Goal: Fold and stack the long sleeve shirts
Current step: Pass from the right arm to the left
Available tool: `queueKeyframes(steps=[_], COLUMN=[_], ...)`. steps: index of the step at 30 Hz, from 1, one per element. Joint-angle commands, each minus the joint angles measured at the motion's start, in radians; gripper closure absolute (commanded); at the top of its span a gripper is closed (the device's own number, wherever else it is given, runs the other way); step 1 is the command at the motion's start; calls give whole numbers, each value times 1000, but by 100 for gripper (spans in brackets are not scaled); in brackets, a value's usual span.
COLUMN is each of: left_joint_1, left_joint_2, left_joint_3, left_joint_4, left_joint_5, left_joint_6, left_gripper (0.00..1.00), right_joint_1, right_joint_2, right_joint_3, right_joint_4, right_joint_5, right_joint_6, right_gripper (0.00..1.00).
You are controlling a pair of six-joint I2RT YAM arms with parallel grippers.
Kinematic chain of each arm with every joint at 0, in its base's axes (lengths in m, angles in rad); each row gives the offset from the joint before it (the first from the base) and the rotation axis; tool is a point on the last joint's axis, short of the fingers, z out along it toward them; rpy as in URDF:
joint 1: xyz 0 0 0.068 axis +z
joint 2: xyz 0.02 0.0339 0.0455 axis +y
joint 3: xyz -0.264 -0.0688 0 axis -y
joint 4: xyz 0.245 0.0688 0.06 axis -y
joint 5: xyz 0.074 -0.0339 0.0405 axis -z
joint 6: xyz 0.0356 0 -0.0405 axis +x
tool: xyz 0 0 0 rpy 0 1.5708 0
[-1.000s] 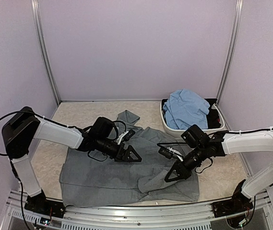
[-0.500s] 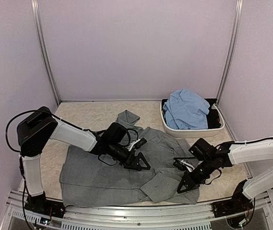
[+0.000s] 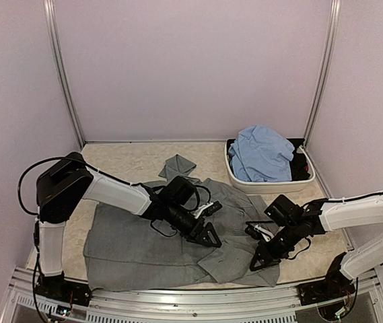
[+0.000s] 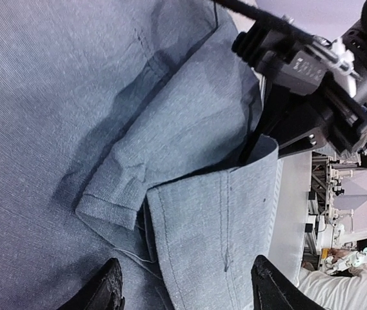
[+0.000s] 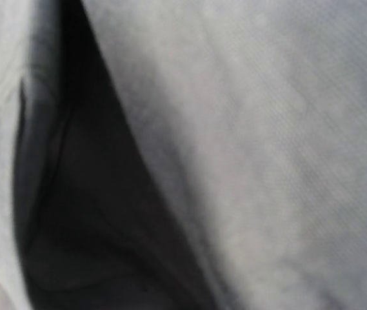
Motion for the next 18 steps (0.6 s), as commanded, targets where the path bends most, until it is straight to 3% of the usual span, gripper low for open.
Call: queueKeyframes(steps=[1,6,11,18], left_joint_1=[-23,-33,-38,-49], left_joint_2=[41,43,37,34], left_joint_3=[46,44,12,-5], left_joint_4=[-136,-217,-197,-154], left_joint_5=[-17,-46,-6,76], left_joint_6=[67,110,93,65], left_gripper=[37,39,51,59], right_joint_1=[7,7,7,7], right_joint_2=[11,-2,2,5], right_joint_3=[11,11,3,7], right_joint_4=[-3,-7,6,2], right_joint_5=[13,15,11,13], right_joint_6=[-14,-19,-20,-31], right_gripper=[93,94,95,96])
